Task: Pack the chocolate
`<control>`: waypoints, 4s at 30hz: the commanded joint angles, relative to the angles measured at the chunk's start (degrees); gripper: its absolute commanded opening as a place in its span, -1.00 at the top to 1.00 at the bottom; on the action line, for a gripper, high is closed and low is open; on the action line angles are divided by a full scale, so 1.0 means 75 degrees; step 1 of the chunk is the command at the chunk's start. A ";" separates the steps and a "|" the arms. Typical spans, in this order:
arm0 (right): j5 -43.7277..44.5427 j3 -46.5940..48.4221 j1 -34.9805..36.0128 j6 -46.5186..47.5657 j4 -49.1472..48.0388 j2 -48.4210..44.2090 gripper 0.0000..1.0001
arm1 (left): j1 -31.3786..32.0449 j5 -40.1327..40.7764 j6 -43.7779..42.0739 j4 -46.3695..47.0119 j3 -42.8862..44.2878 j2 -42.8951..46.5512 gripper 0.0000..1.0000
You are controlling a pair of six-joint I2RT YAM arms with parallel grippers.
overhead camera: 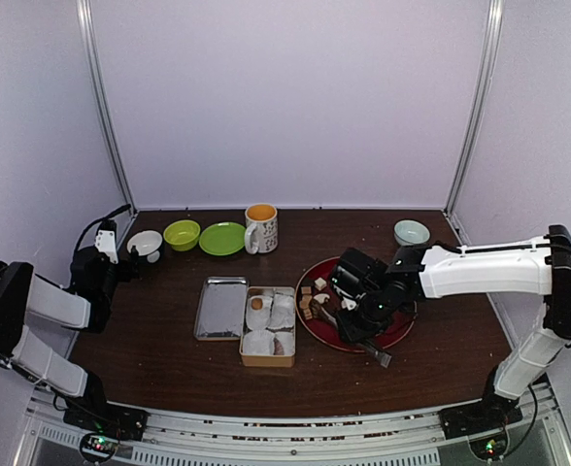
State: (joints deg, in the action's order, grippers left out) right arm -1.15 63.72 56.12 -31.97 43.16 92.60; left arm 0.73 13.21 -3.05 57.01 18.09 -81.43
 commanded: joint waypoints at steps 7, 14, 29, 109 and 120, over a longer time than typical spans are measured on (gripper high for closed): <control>0.0436 0.0591 0.0026 -0.0062 0.0318 0.0330 0.33 | -0.0042 -0.0049 0.0078 0.0456 -0.0032 -0.0047 -0.96; 0.0855 0.0602 0.0026 -0.0116 0.0570 -0.0059 0.47 | -0.0045 -0.0047 0.0079 0.0454 -0.0027 -0.0053 -0.95; -0.0189 0.0845 0.0060 0.0309 -0.0359 -0.0863 0.48 | -0.0051 -0.0051 0.0079 0.0457 -0.0031 -0.0053 -0.96; 0.1023 0.0097 0.0201 -0.0159 0.0288 -0.0502 0.18 | -0.0046 -0.0041 0.0078 0.0453 -0.0028 -0.0050 -0.96; 0.1298 0.0615 0.0164 0.0002 0.0332 0.0148 0.11 | -0.0049 -0.0046 0.0079 0.0452 -0.0032 -0.0053 -0.96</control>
State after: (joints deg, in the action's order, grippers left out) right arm 6.17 65.43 57.71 -32.75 46.39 92.25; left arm 0.73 13.21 -3.05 57.01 18.09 -81.43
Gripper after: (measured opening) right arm 0.443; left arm 0.978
